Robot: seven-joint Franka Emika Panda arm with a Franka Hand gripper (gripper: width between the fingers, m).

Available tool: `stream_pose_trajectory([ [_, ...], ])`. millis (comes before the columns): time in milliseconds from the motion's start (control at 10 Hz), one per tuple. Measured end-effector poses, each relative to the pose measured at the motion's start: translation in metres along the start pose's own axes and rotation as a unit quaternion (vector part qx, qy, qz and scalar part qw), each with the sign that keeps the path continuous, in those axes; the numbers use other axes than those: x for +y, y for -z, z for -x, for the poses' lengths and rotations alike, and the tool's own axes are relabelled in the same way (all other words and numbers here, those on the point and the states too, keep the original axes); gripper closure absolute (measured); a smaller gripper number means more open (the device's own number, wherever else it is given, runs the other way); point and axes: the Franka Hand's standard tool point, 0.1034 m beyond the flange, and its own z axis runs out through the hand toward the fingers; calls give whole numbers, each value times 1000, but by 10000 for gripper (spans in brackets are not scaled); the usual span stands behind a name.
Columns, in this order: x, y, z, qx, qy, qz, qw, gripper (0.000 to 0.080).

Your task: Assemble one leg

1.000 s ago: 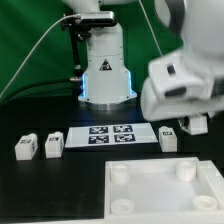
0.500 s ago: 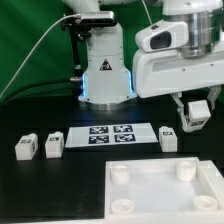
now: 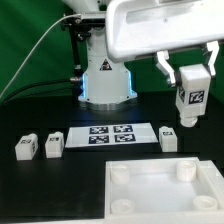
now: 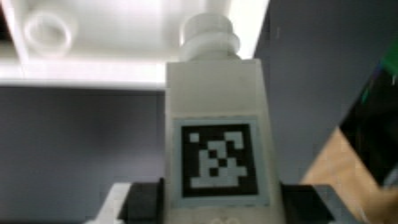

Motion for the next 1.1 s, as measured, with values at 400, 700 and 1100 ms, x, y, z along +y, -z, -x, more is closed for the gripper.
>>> stream_pose_trajectory([
  [400, 7, -14, 18, 101, 3, 13, 995, 506],
  [700, 9, -30, 25, 102, 9, 14, 995, 506],
  [1100, 7, -71, -8, 99, 4, 4, 995, 506],
])
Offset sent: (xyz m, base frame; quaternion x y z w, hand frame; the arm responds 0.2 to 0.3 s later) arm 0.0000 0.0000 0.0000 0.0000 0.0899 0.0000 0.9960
